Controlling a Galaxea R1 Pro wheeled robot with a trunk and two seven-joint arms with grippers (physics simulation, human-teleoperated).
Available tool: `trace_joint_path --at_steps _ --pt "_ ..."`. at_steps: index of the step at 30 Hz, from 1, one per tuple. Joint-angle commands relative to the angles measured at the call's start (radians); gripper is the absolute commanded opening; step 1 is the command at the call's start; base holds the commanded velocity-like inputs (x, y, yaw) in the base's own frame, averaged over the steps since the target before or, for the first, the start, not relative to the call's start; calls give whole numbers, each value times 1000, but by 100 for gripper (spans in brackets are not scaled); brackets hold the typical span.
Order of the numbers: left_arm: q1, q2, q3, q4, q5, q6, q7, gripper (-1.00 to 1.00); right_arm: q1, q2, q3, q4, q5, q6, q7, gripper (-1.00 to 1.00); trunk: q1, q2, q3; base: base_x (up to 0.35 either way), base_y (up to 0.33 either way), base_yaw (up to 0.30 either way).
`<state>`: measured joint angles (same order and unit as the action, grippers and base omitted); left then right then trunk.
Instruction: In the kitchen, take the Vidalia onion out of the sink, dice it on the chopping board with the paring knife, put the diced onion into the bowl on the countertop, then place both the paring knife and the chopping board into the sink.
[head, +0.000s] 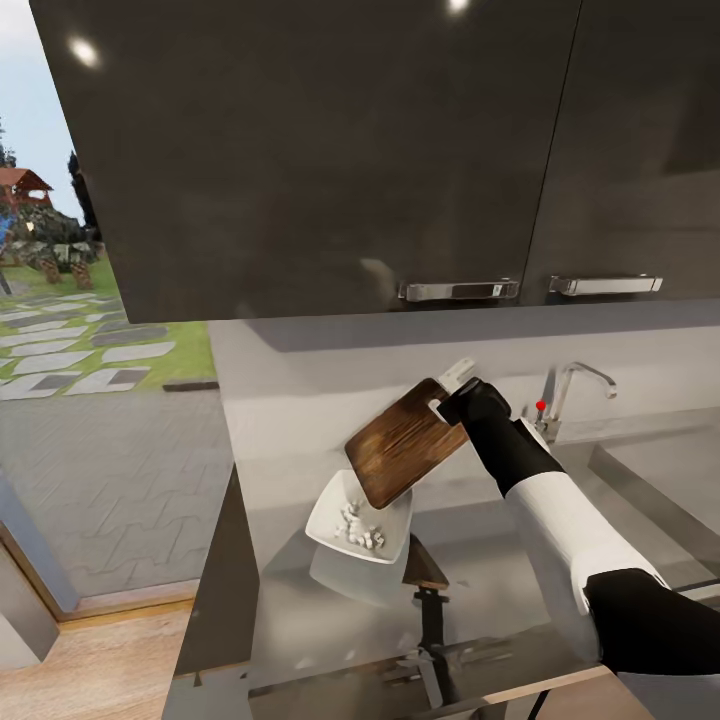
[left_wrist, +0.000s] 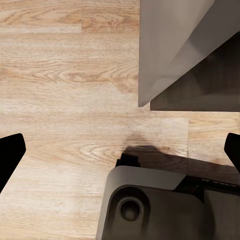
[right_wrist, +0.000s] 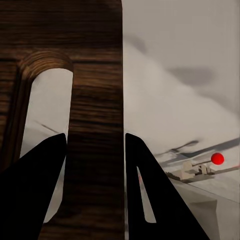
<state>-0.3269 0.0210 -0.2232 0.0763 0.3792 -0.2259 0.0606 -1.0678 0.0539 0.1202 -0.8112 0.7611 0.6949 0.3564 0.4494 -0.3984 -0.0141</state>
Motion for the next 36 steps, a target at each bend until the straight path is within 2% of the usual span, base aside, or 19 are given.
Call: trace_joint_path --at_steps 1,3,6,8,11,14,17,20,24,36 --pt "-1 -1 -8 3 6 -6 1 100 -1 -2 -1 -6 10 2 17 -100 1 -2 -2 0 0 0" --pt "-1 -1 -8 3 6 -6 1 100 -1 -5 -7 -17 9 1 42 -100 1 -2 -2 0 0 0" --pt "-1 0 -8 3 6 -6 1 100 0 -8 -41 -47 8 -1 131 -100 1 -2 -2 0 0 0" --pt "-1 5 -8 3 6 -6 1 100 0 -9 -89 -66 8 -2 189 -100 1 -2 -2 0 0 0" --pt "-1 11 -8 3 6 -5 1 100 0 -10 -187 -79 7 -3 239 -100 1 -2 -2 0 0 0" --pt "-1 14 -8 3 6 -6 -1 100 0 -11 -249 -82 7 -6 253 -100 1 -2 -2 0 0 0" --pt "-1 21 -8 2 6 -6 -2 100 0 -22 -290 -83 7 -9 269 -100 1 -2 -2 0 0 0" --pt "-1 23 -9 2 5 -8 -2 100 0 -43 -310 -83 6 -14 320 -100 1 -2 -2 0 0 0" --pt "-1 23 -9 2 5 -8 -2 100 0 -53 -316 -83 7 -16 360 -100 1 -2 -2 0 0 0" --pt "-1 23 -10 2 5 -8 -2 100 0 -68 -324 -82 7 -40 374 -100 1 -2 -2 0 0 0"
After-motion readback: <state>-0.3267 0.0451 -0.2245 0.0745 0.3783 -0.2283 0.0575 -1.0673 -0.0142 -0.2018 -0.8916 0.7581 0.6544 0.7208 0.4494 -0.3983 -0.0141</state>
